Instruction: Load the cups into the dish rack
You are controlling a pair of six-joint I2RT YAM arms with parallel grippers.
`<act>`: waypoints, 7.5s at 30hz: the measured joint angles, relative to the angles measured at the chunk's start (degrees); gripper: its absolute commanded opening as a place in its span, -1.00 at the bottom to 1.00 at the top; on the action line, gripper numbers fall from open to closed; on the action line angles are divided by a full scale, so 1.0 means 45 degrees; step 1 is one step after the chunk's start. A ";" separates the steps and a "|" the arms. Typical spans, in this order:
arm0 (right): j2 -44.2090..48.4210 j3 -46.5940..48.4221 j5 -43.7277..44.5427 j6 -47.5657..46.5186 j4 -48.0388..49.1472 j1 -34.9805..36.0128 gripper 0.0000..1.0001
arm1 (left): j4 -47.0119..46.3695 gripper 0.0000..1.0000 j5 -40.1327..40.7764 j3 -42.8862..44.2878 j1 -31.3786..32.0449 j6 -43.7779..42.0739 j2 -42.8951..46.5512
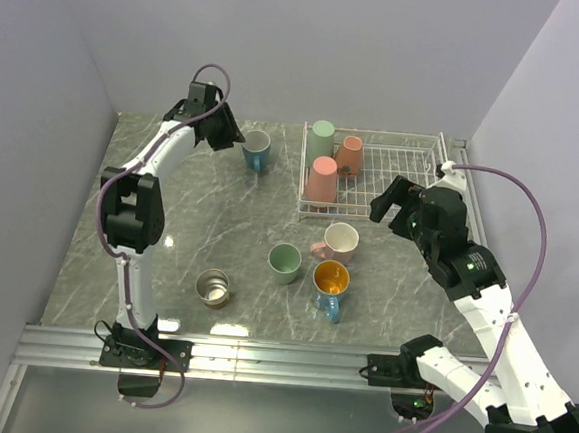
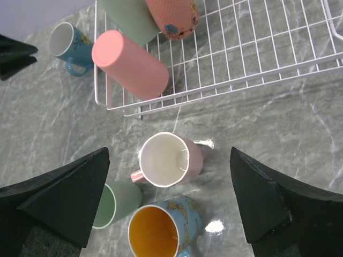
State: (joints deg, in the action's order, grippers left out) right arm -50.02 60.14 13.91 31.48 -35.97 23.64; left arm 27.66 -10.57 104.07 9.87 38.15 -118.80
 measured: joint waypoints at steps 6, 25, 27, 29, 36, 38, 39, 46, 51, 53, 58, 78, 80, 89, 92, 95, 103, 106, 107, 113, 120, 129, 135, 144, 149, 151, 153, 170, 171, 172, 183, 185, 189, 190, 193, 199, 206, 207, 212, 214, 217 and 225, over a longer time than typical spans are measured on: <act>0.0000 -0.0010 0.0015 -0.0058 -0.0175 0.0000 0.99 | 0.0641 -0.08 0.1039 0.1588 0.0330 -0.0661 -0.0865; 0.0146 -0.0359 0.0000 -0.0049 -0.0393 0.0000 0.99 | 0.1972 -0.99 0.2225 0.4182 0.0670 -0.1588 -0.3789; 0.0078 -0.0355 -0.0010 -0.0049 -0.0384 0.0000 0.99 | 0.2011 -0.99 0.2220 0.4187 0.0670 -0.1617 -0.3789; -0.0034 -0.0355 -0.0029 -0.0039 -0.0364 0.0000 0.99 | 0.1991 -0.99 0.2147 0.4167 0.0641 -0.1613 -0.3784; -0.0690 -0.0233 -0.0952 0.0160 0.0267 0.0000 0.99 | 0.1190 -0.99 -0.0185 0.1268 -0.0053 -0.0967 -0.2123; -0.0962 -0.0209 -0.1569 0.0316 0.0729 0.0000 0.99 | 0.0724 -0.99 -0.1268 0.0185 -0.0423 -0.0549 -0.1413; -0.1141 -0.0194 -0.1962 0.0423 0.0991 0.0000 0.99 | 0.0525 -0.99 -0.1787 -0.0253 -0.0583 -0.0306 -0.1078; -0.3177 0.0214 -0.5945 0.1651 0.3779 0.0005 0.98 | -0.1496 -0.99 -0.4852 -0.3167 -0.1404 0.1812 0.1933; -0.4707 0.0413 -0.8442 0.3415 0.6271 0.0185 0.98 | -0.4167 -0.99 -0.6722 -0.4901 -0.1384 0.3978 0.4065; -0.5357 0.0515 -0.9131 0.4167 0.7378 0.0398 0.97 | -0.5824 -0.99 -0.7373 -0.5906 -0.1350 0.5183 0.4867; -0.6674 0.0612 -1.0195 0.5663 0.9447 0.1088 0.96 | -0.8063 -0.99 -0.8369 -0.7232 -0.1287 0.7155 0.5493; -0.8752 0.3138 -1.0666 0.6465 1.0603 0.2055 0.76 | -1.2386 -0.99 -0.8922 -0.9413 -0.0063 1.1701 0.6105; -0.8762 0.3138 -1.0661 0.6577 1.0656 0.2055 0.65 | -1.2531 -0.99 -0.8874 -0.9413 0.0044 1.1866 0.6105; -0.9083 0.3147 -1.0671 0.7490 1.1186 0.2108 0.15 | -1.3561 -0.99 -0.8019 -1.0064 0.0345 1.2750 0.6246; -0.9262 0.3274 -1.0652 0.7665 1.1200 0.2195 0.01 | -1.3585 -0.99 -0.7674 -1.0064 0.0452 1.2808 0.6246; -0.9321 0.3317 -1.0535 0.7781 1.1215 0.2210 -0.15 | -1.3707 -0.99 -0.7533 -1.0064 0.0510 1.2920 0.6246; -0.9330 0.3565 -1.0472 0.8859 1.0996 0.2205 -1.00 | -1.4508 -0.99 -0.7242 -1.0059 0.0670 1.3022 0.6266; -0.9330 0.3701 -1.0520 0.8903 1.0924 0.2195 -1.00 | -1.4634 -0.95 -0.7227 -1.0059 0.0670 1.3085 0.6266; -0.9330 0.3711 -1.0520 0.8898 1.0899 0.2195 -1.00 | -1.4634 -0.83 -0.7227 -1.0059 0.0670 1.3070 0.6266; -0.9330 0.3818 -1.0346 0.8208 1.0229 0.2176 -1.00 | -1.3692 -0.16 -0.7480 -0.9923 0.0884 1.2293 0.6271; -0.9092 0.3895 -1.0365 0.7334 0.9306 0.1948 -1.00 | -1.2084 0.15 -0.7626 -0.9670 0.1078 1.1293 0.6271; -0.7771 0.3779 -0.9602 0.5629 0.7329 0.0296 -1.00 | -1.0355 0.19 -0.8019 -0.9520 0.0772 0.9918 0.6747; -0.6363 0.3152 -0.7597 0.3551 0.5183 -0.0962 -1.00 | -0.7597 0.16 -0.7975 -0.9165 0.0049 0.7781 0.7378; -0.6606 0.2176 -0.5008 0.1219 0.2142 -0.1292 -1.00 | -0.2817 0.10 -0.6562 -0.8592 -0.0272 0.3978 0.8053; -0.7927 0.2526 -0.3929 0.0495 0.1195 -0.1384 -1.00 | -0.1967 0.07 -0.6319 -0.9194 -0.0316 0.3211 0.8699; -0.8568 0.2895 -0.3541 0.0287 0.0874 -0.1428 -1.00 | -0.1744 0.04 -0.6237 -0.9340 -0.0316 0.3007 0.8791; -0.9083 0.3220 -0.3235 0.0112 0.0685 -0.1481 -1.00 | -0.1501 0.04 -0.6139 -0.9374 -0.0316 0.2880 0.8835; -1.1336 0.4231 -0.1511 -0.0248 0.0403 -0.1481 -1.00 | -0.1219 -0.06 -0.5897 -0.9748 -0.0340 0.2424 0.9049; -1.1419 0.4231 -0.1447 -0.0253 0.0418 -0.1428 -1.00 | -0.1219 -0.07 -0.5897 -0.9748 -0.0340 0.2404 0.9049; -1.1492 0.4231 -0.1399 -0.0257 0.0447 -0.1365 -1.00 | -0.1219 -0.07 -0.5897 -0.9748 -0.0345 0.2395 0.9049; -1.2614 0.4969 -0.1321 -0.0491 0.0646 -0.0695 -1.00 | -0.1219 -0.11 -0.5809 -0.9748 -0.0345 0.2346 0.8961; -1.2701 0.5008 -0.1316 -0.0539 0.0690 -0.0641 -1.00 | -0.1214 -0.11 -0.5765 -0.9748 -0.0345 0.2346 0.8937; -1.2896 0.5153 -0.1292 -0.0578 0.0729 -0.0568 -1.00 | -0.1209 -0.12 -0.5678 -0.9748 -0.0345 0.2331 0.8937; -1.2920 0.5168 -0.1273 -0.0588 0.0729 -0.0544 -1.00 | -0.1205 -0.12 -0.5668 -0.9748 -0.0355 0.2322 0.8932; -1.3032 0.5309 -0.1205 -0.0631 0.0656 -0.0471 -1.00 | -0.1190 -0.13 -0.5668 -0.9748 -0.0389 0.2283 0.8932; -1.3294 0.5576 -0.1049 -0.0787 0.0729 -0.0350 -0.87 | -0.1122 -0.13 -0.5663 -0.9743 -0.0486 0.2108 0.8893; -1.3294 0.5537 -0.0971 -0.0874 0.0767 -0.0306 -0.39 | -0.1117 -0.14 -0.5663 -0.9743 -0.0529 0.2064 0.8621; -1.3294 0.5508 -0.0991 -0.0874 0.0792 -0.0301 -0.25 | -0.1117 -0.14 -0.5663 -0.9748 -0.0534 0.2064 0.8597; -1.3294 0.5265 -0.1088 -0.0860 0.1073 -0.0272 0.11 | -0.1122 -0.14 -0.5663 -0.9743 -0.0544 0.2059 0.8485; -1.3289 0.5241 -0.1088 -0.0903 0.1122 -0.0272 0.12 | -0.1122 -0.14 -0.5663 -0.9743 -0.0549 0.2055 0.8476; -1.3250 0.5119 -0.1035 -0.0918 0.1282 -0.0272 0.15 | -0.1122 -0.15 -0.5668 -0.9743 -0.0549 0.2050 0.8408; -1.2891 0.5037 -0.0899 -0.0913 0.1098 -0.0248 0.18 | -0.0855 -0.15 -0.5605 -0.9588 -0.0549 0.1797 0.8170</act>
State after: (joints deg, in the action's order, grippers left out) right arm -108.03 82.81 9.87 27.38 -31.03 22.52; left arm 23.81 -35.79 60.93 7.40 46.24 -82.04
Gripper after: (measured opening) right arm 0.589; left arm 0.427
